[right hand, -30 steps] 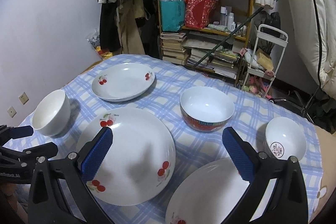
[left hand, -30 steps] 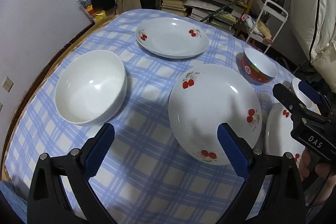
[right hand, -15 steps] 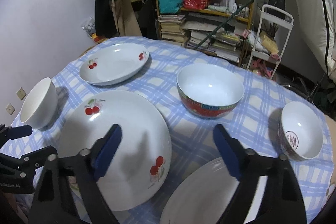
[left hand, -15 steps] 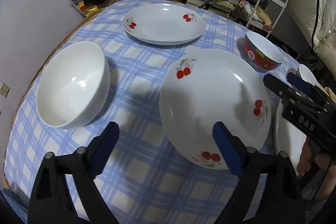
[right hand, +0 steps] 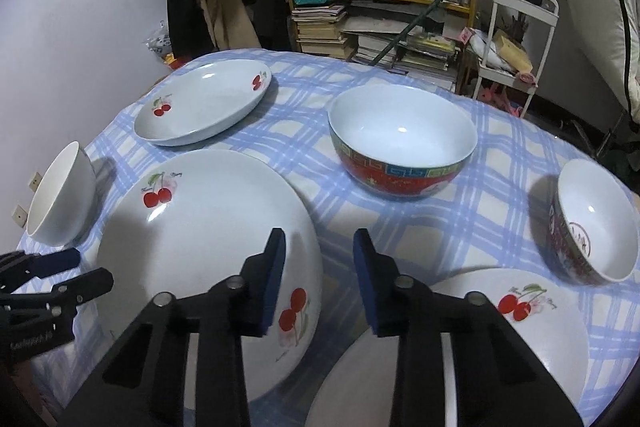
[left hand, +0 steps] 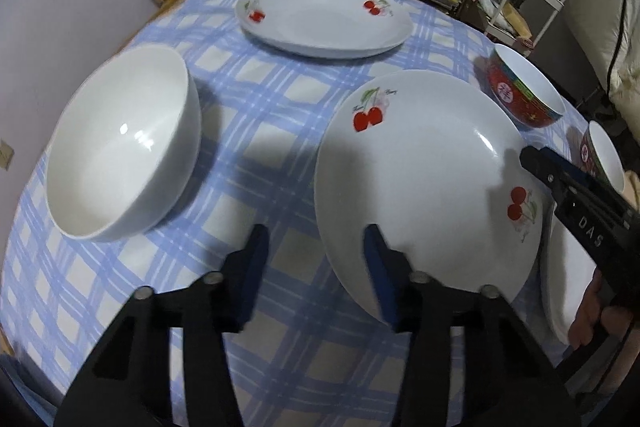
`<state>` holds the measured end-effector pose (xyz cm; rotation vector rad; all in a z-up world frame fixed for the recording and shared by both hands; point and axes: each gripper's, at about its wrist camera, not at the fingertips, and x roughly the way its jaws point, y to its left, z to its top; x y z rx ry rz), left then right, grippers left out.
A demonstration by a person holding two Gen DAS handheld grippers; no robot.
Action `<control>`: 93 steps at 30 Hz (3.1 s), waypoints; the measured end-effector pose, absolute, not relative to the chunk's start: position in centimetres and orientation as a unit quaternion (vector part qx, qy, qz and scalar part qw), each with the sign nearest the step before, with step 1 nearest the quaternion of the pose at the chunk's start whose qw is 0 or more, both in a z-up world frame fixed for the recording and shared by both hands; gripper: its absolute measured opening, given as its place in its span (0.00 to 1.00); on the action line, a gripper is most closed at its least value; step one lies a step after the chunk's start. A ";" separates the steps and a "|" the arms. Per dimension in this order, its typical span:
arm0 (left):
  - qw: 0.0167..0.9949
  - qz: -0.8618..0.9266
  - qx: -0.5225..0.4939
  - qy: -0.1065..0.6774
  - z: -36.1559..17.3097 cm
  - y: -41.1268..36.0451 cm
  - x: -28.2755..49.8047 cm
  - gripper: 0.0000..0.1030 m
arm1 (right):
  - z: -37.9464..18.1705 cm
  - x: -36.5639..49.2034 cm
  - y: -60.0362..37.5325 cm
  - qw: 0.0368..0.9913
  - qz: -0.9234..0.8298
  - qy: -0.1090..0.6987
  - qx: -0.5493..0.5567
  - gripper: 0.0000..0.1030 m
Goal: Organize plates and bowls
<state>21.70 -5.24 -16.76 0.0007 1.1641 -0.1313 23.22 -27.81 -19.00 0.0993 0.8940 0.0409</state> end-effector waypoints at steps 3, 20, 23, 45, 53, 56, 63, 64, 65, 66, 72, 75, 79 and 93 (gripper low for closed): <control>0.829 -0.060 -0.004 0.555 -17.1 -5.1 21.9 0.34 | -19.4 23.3 -27.6 0.897 0.021 0.439 0.048 0.23; 0.830 -0.080 0.009 0.551 -17.2 -5.9 22.4 0.11 | -20.0 23.6 -27.3 0.890 0.027 0.452 0.047 0.11; 0.828 -0.083 0.002 0.555 -17.1 -5.5 22.5 0.10 | -19.8 23.8 -27.3 0.881 0.032 0.468 0.056 0.11; 0.806 -0.076 0.018 0.587 -16.1 -2.9 18.5 0.11 | -18.4 19.5 -24.9 0.866 0.066 0.492 0.053 0.11; 0.792 -0.085 -0.002 0.605 -16.3 -1.8 17.2 0.11 | -18.9 17.8 -23.9 0.861 0.056 0.504 0.033 0.11; 0.790 -0.086 -0.001 0.607 -16.2 -1.7 16.4 0.11 | -19.1 17.1 -24.0 0.856 0.053 0.512 0.036 0.11; 0.781 -0.082 0.000 0.619 -16.8 -2.1 14.5 0.11 | -19.0 15.0 -23.7 0.855 0.039 0.516 0.030 0.11; 0.780 -0.082 -0.001 0.620 -16.7 -2.1 14.3 0.11 | -19.0 14.8 -23.7 0.855 0.037 0.517 0.029 0.11; 0.780 -0.083 -0.001 0.620 -16.7 -2.2 14.2 0.11 | -19.1 14.6 -23.7 0.855 0.035 0.517 0.027 0.11; 0.780 -0.084 0.000 0.621 -16.7 -2.2 14.1 0.11 | -19.2 14.4 -23.6 0.855 0.032 0.518 0.021 0.11; 0.775 -0.081 -0.006 0.626 -17.0 -2.1 14.2 0.11 | -20.0 14.0 -23.3 0.849 0.018 0.527 0.013 0.12; 0.770 -0.079 -0.005 0.633 -17.5 -2.1 14.5 0.12 | -20.0 13.9 -23.0 0.852 0.011 0.523 0.007 0.12; 0.771 -0.077 -0.004 0.632 -17.6 -2.3 14.5 0.12 | -20.0 13.7 -22.8 0.855 0.004 0.519 0.005 0.12; 0.771 -0.071 0.030 0.632 -18.6 -4.3 14.9 0.16 | -20.2 13.2 -22.8 0.855 0.002 0.518 0.006 0.12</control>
